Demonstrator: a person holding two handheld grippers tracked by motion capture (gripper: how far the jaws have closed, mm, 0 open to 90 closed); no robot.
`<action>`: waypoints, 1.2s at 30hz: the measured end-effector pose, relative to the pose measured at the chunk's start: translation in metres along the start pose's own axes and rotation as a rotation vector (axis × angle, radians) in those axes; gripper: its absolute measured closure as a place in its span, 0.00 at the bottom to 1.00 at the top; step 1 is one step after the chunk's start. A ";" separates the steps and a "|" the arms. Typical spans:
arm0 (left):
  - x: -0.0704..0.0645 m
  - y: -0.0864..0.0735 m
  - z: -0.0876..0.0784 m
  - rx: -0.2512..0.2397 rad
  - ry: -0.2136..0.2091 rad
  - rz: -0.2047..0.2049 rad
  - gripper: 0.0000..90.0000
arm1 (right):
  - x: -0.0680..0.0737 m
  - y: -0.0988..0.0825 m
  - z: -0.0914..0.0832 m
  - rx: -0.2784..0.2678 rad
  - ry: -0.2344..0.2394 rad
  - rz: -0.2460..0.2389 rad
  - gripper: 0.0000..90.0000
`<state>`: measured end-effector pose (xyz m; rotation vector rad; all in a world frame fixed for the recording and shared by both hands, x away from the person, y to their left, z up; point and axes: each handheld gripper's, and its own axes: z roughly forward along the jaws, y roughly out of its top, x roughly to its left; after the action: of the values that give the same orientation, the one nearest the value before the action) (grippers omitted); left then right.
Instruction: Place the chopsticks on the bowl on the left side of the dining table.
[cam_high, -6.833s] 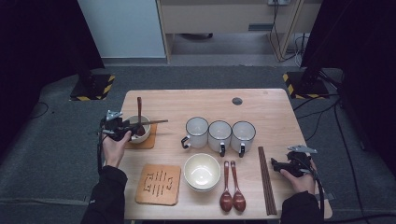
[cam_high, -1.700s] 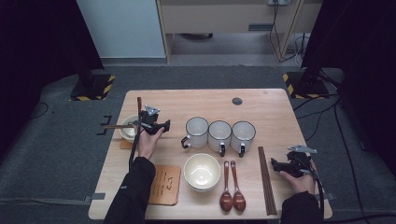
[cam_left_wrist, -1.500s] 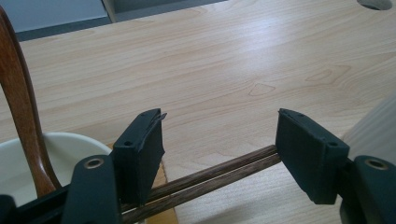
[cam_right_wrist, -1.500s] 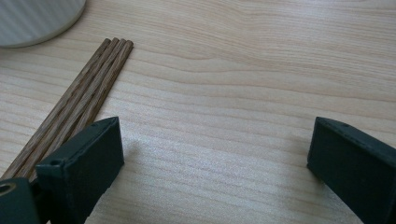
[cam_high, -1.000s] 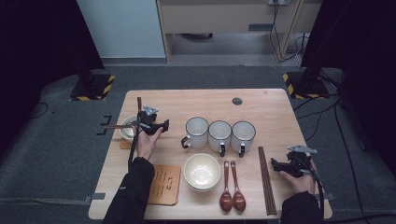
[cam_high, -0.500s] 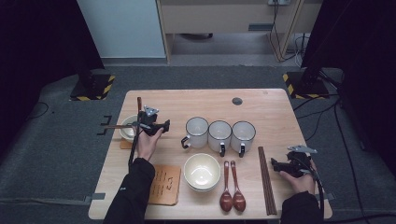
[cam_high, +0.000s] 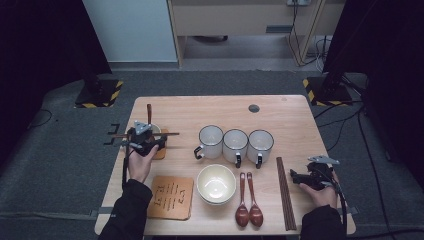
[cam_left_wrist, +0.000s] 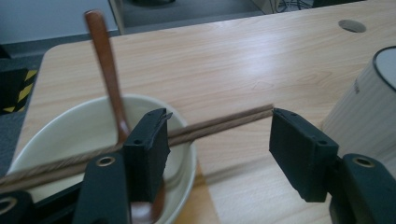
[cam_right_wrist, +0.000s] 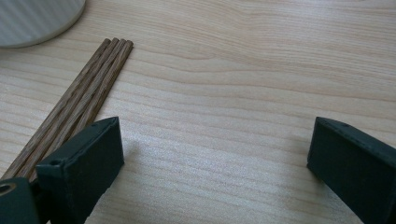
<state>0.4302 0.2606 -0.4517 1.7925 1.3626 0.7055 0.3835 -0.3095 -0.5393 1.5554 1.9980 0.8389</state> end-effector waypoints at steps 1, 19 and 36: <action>0.004 -0.003 -0.002 0.007 0.009 -0.004 0.44 | 0.000 0.000 0.000 0.000 0.000 0.000 0.04; 0.041 -0.021 0.004 0.039 0.054 -0.081 0.48 | 0.000 0.000 0.000 0.000 0.000 0.000 0.04; 0.051 -0.022 0.011 0.048 0.076 -0.099 0.47 | 0.000 0.000 0.000 0.000 0.000 0.000 0.04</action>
<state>0.4416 0.3104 -0.4772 1.7379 1.5198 0.6987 0.3835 -0.3095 -0.5393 1.5557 1.9978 0.8383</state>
